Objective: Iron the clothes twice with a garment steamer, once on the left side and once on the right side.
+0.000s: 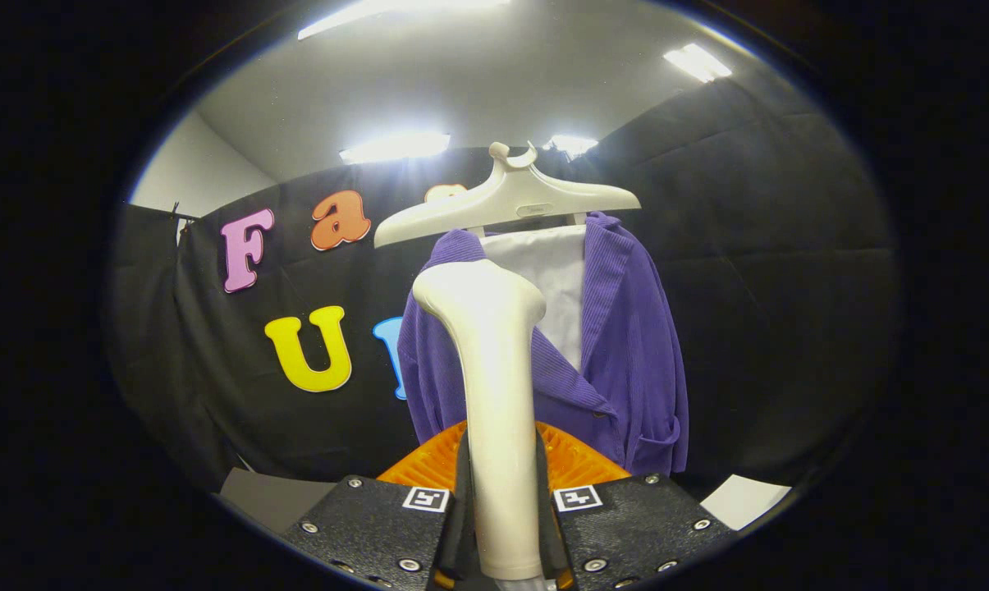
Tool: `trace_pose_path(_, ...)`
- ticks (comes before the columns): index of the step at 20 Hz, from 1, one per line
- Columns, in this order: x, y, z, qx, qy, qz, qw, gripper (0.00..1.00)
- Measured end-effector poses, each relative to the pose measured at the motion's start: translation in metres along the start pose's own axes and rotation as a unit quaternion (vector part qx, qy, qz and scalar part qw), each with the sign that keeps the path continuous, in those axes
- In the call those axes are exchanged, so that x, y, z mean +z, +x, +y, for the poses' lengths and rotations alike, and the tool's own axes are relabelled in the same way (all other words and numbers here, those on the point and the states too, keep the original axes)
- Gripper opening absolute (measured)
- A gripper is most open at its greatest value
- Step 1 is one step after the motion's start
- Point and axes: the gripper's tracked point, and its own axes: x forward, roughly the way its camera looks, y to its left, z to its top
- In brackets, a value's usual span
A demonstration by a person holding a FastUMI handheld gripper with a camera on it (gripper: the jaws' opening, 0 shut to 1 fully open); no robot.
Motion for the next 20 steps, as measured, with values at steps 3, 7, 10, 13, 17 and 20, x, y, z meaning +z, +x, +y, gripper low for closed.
trace_pose_path(3, -0.021, 0.014, -0.007, -0.007, -0.008, 0.026, 1.000, 0.32)
trace_pose_path(7, -0.046, 0.022, -0.019, -0.016, -0.007, 0.049, 0.999, 0.32)
trace_pose_path(10, -0.065, 0.027, -0.032, -0.021, -0.010, 0.062, 0.998, 0.32)
trace_pose_path(13, -0.084, 0.028, -0.045, -0.033, -0.016, 0.076, 0.996, 0.32)
trace_pose_path(17, -0.106, 0.022, -0.053, -0.035, -0.008, 0.087, 0.996, 0.32)
trace_pose_path(20, -0.129, 0.017, -0.061, -0.041, -0.023, 0.109, 0.993, 0.32)
